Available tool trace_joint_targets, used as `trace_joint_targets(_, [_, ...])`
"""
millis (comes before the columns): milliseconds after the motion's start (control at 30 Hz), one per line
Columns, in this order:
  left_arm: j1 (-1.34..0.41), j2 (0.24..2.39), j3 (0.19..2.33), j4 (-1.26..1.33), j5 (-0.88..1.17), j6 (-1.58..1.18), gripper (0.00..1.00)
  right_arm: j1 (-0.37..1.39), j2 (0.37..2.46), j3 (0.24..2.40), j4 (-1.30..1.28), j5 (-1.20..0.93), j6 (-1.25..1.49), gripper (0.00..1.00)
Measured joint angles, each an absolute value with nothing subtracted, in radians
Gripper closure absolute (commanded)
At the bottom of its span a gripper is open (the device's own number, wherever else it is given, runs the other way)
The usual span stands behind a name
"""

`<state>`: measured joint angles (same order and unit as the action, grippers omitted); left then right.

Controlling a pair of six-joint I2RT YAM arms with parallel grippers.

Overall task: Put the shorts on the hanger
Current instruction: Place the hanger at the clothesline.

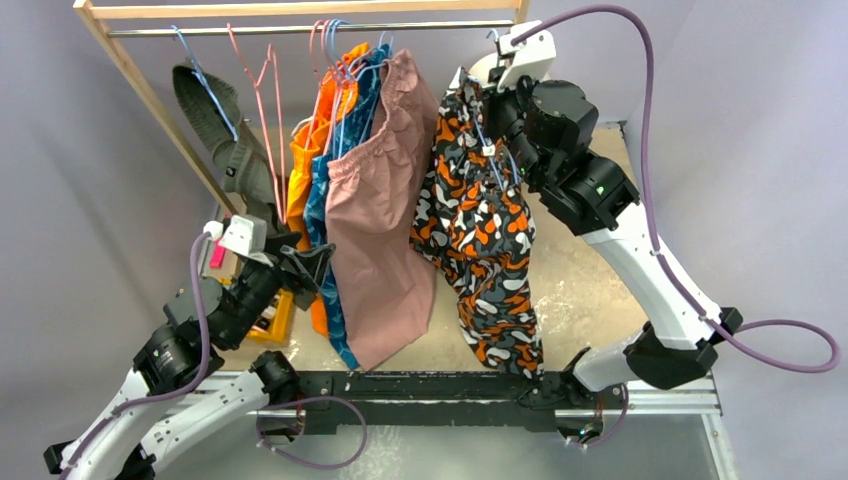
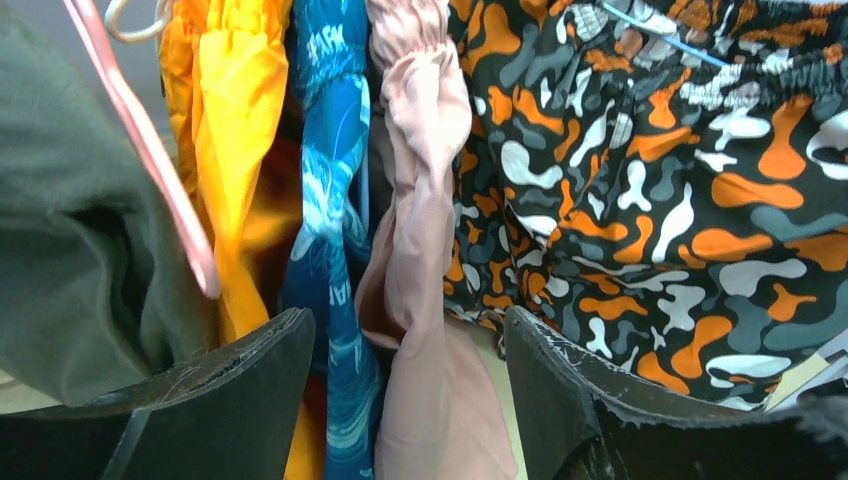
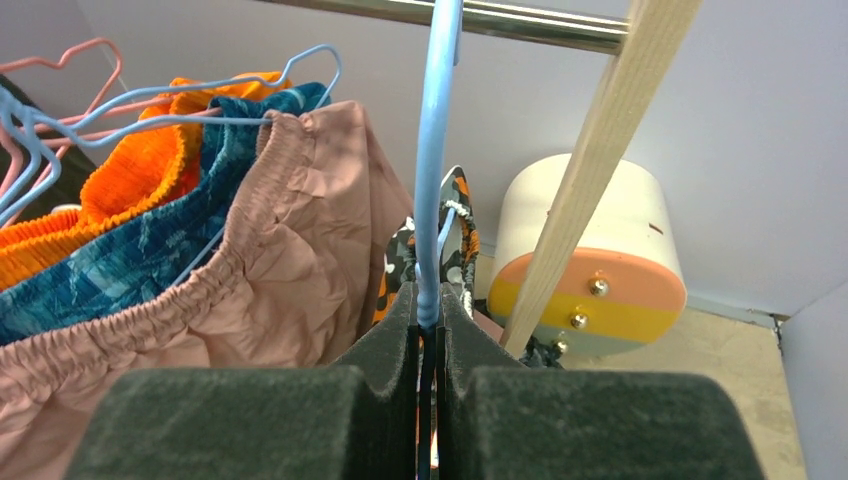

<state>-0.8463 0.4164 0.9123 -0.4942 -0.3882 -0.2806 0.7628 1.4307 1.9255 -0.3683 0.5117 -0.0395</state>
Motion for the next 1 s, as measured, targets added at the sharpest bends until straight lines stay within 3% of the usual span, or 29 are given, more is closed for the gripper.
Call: trace_joint_targets(1000, [-0.846, 0.249, 0.659, -0.456, -0.405, -0.368, 0.32, 0.604, 1.47, 1.844, -0.155, 0.388, 0.036, 1.0])
